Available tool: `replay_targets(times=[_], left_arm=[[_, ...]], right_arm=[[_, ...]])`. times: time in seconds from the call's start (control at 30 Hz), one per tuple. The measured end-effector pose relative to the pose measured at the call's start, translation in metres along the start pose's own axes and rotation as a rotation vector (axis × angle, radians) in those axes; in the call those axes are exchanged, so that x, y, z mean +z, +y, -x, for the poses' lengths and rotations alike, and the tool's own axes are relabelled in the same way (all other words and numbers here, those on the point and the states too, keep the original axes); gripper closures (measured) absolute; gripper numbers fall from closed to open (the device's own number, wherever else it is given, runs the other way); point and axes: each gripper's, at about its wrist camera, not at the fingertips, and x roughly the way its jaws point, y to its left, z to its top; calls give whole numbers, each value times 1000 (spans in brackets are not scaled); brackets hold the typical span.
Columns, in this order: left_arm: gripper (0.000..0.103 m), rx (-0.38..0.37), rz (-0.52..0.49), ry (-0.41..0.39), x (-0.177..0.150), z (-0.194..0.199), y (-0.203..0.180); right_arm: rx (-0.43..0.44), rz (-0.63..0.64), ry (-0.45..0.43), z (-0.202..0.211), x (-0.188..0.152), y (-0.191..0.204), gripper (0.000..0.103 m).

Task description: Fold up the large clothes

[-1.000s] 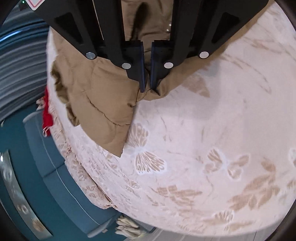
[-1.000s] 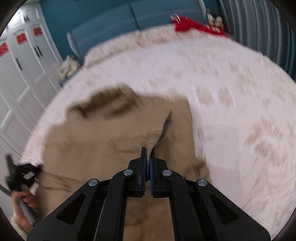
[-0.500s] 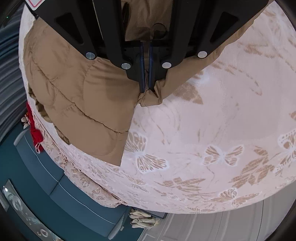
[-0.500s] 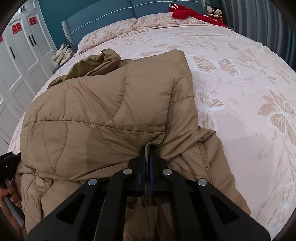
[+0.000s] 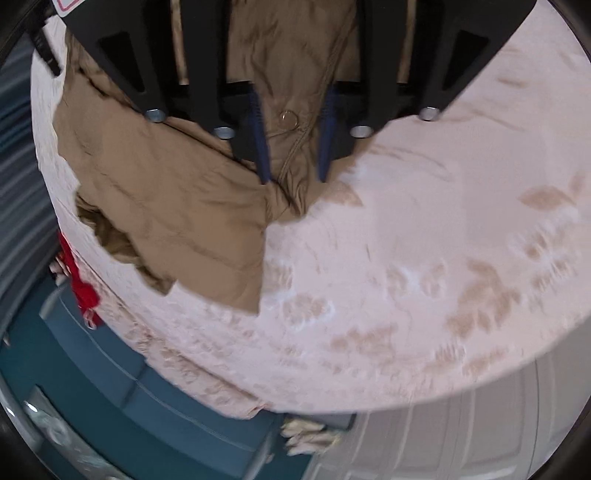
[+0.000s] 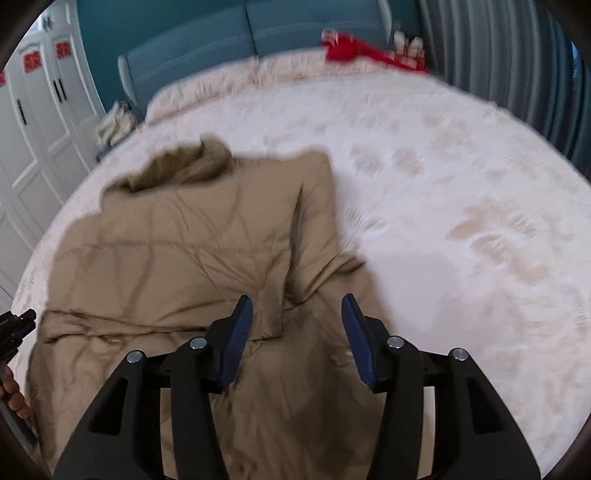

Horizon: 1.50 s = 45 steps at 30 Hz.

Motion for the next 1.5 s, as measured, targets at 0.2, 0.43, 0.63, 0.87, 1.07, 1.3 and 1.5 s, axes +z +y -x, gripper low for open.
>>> replay_targets(times=[0.2, 0.43, 0.63, 0.87, 1.07, 1.3, 1.5], left_arm=[[55, -134, -104, -84, 43, 32, -71], [55, -202, -187, -4, 53, -26, -165], [55, -137, -191, 148, 29, -88, -171], [55, -109, -304, 120, -6, -91, -161], [55, -93, -350, 103, -21, -94, -153], [55, -66, -400, 55, -41, -101, -150], [54, -39, -422, 31, -48, -106, -153]], right_arm=[[117, 25, -60, 31, 45, 39, 83], [195, 63, -18, -16, 69, 110, 93], [216, 66, 87, -60, 51, 135, 94], [217, 101, 143, -73, 19, 137, 97], [210, 121, 149, -80, 2, 136, 99], [235, 94, 142, -93, -9, 127, 100], [216, 114, 118, -97, -14, 128, 101]])
